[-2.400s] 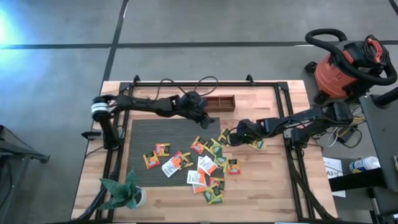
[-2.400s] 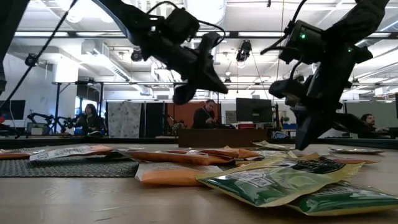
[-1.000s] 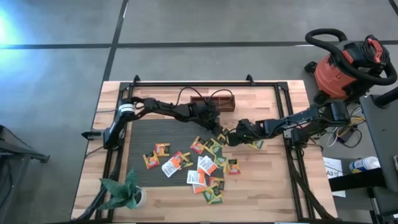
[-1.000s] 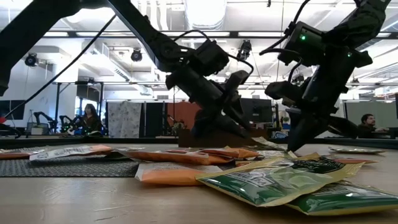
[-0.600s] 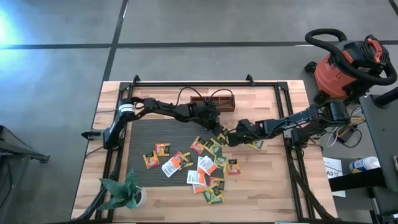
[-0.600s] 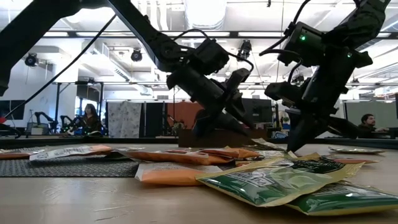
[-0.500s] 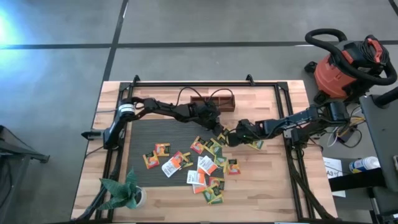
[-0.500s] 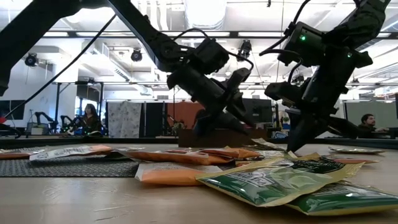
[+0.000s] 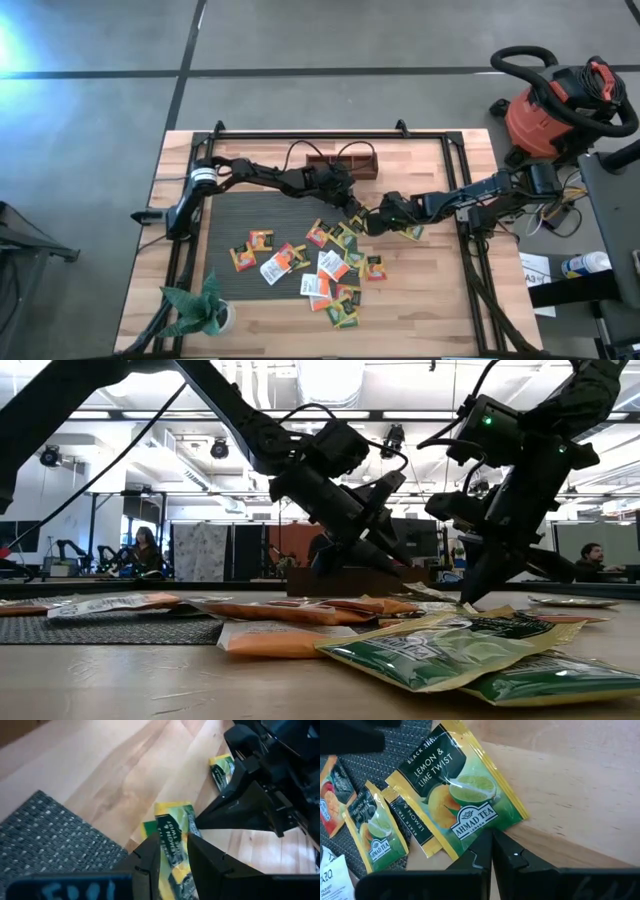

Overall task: Pick & Place Tea
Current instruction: Put the yellow tea bag into the middle section of the wooden organizer

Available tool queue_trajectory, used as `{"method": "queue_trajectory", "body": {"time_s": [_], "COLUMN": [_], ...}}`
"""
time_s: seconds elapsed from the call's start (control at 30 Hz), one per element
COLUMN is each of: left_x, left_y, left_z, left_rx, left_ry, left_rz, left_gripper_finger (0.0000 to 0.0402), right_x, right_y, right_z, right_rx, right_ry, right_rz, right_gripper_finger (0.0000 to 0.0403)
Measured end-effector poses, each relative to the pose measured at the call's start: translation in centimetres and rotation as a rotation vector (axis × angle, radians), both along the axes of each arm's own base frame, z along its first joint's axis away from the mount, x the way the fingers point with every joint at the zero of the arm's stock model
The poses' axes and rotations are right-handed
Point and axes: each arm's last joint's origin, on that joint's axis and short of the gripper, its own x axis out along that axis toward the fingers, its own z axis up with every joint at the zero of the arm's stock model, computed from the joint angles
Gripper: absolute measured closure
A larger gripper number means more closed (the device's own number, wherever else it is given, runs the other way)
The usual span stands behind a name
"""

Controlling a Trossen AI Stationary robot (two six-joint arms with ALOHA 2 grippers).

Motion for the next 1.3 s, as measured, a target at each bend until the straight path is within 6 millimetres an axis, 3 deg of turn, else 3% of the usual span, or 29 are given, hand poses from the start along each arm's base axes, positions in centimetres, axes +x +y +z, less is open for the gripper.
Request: {"method": "queue_trajectory", "body": {"time_s": [0.23, 0.5, 0.93, 1.17, 1.3], "left_x": [0.1, -0.4, -0.6, -0.5, -0.4], "left_y": [-1.1, -1.0, -0.9, -0.7, -0.7], "left_z": [-0.1, -0.6, 1.8, -0.6, -0.6], "left_rx": [0.009, 0.028, 0.058, 0.038, 0.036], "left_ry": [0.016, 0.091, 0.028, 0.105, 0.100], "left_rz": [-0.013, 0.027, 0.056, 0.069, 0.072], "left_gripper_finger": [0.0310, 0.0310, 0.0310, 0.0310, 0.0310], "right_x": [0.5, 0.6, 1.1, 1.0, 1.1], "right_y": [-0.1, 0.0, 0.0, 0.0, 0.0], "right_z": [0.3, -0.2, 1.3, 0.3, -0.1], "right_rx": [-0.017, -0.003, -0.030, -0.029, -0.027], "right_ry": [-0.054, -0.042, -0.104, -0.056, -0.042], "right_rz": [0.014, 0.004, 0.042, 0.043, 0.043], "right_gripper_finger": [0.0394, 0.0394, 0.0394, 0.0394, 0.0394]}}
